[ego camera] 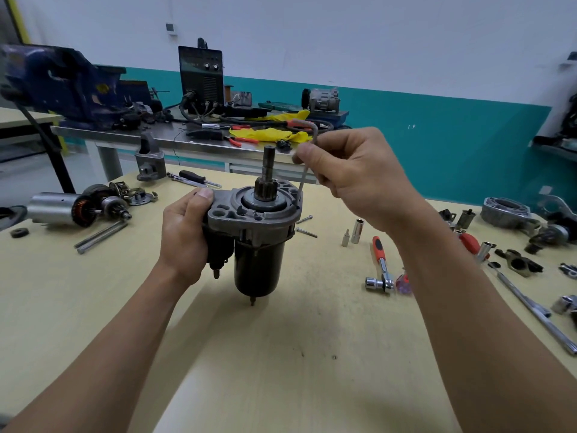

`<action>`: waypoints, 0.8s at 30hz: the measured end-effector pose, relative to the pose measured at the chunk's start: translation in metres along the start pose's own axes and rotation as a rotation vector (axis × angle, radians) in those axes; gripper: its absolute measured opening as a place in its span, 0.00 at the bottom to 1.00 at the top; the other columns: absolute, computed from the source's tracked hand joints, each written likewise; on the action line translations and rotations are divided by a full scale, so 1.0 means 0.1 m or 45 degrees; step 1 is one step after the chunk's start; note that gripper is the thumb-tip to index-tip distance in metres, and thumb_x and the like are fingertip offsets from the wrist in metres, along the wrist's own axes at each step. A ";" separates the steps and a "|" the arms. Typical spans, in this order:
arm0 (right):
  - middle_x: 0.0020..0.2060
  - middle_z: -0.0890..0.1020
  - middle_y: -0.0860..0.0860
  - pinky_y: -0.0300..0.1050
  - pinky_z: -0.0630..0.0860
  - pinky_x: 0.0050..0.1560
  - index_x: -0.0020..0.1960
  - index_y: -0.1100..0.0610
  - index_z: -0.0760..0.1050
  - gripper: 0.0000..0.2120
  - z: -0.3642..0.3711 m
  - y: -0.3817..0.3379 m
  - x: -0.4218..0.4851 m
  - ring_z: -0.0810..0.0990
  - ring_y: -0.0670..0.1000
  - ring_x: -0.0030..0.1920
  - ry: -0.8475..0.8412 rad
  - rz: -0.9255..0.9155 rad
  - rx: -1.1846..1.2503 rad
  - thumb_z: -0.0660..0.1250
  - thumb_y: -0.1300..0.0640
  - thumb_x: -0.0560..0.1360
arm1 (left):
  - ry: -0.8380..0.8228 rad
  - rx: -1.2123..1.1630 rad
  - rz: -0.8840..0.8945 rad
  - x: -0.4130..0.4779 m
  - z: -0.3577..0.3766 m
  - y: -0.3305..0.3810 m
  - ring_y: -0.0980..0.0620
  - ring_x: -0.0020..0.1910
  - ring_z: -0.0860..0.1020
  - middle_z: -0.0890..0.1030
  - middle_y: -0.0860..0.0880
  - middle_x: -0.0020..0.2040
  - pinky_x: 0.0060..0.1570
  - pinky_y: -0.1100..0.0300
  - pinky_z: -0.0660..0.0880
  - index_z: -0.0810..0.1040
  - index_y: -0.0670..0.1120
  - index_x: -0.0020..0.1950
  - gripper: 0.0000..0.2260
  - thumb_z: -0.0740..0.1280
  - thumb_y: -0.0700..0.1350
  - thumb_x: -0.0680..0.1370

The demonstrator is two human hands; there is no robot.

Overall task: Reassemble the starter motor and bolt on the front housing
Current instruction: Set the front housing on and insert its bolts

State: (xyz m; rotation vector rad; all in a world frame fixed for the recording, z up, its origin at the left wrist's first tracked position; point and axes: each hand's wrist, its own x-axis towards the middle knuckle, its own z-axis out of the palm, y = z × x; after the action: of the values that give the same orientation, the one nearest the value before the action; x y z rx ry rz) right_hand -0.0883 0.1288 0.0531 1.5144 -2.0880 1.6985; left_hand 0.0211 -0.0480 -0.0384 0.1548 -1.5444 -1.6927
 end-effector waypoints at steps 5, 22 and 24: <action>0.25 0.72 0.44 0.33 0.68 0.28 0.33 0.56 0.74 0.15 0.20 0.07 0.02 0.68 0.41 0.26 0.260 0.009 0.028 0.77 0.51 0.70 | -0.010 -0.018 -0.004 -0.01 0.01 0.01 0.30 0.52 0.76 0.75 0.22 0.55 0.58 0.29 0.70 0.75 0.29 0.54 0.32 0.64 0.60 0.70; 0.27 0.78 0.34 0.26 0.70 0.30 0.62 0.62 0.78 0.12 0.03 0.03 0.00 0.76 0.34 0.31 -0.295 0.094 0.065 0.65 0.60 0.80 | -0.024 -0.055 -0.017 0.00 -0.03 -0.01 0.21 0.58 0.72 0.74 0.21 0.56 0.61 0.28 0.68 0.73 0.25 0.57 0.35 0.64 0.59 0.72; 0.28 0.79 0.34 0.27 0.70 0.31 0.57 0.59 0.80 0.09 0.06 0.03 0.02 0.76 0.34 0.31 -0.235 0.058 0.013 0.65 0.59 0.80 | -0.014 -0.053 -0.017 0.00 -0.03 -0.01 0.22 0.58 0.73 0.75 0.22 0.56 0.61 0.29 0.69 0.74 0.27 0.57 0.34 0.64 0.59 0.71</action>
State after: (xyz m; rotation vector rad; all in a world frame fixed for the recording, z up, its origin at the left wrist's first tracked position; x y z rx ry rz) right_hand -0.0887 0.1232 0.0493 1.6999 -2.2199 1.6435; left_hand 0.0221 -0.0503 -0.0400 0.1343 -1.5177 -1.7374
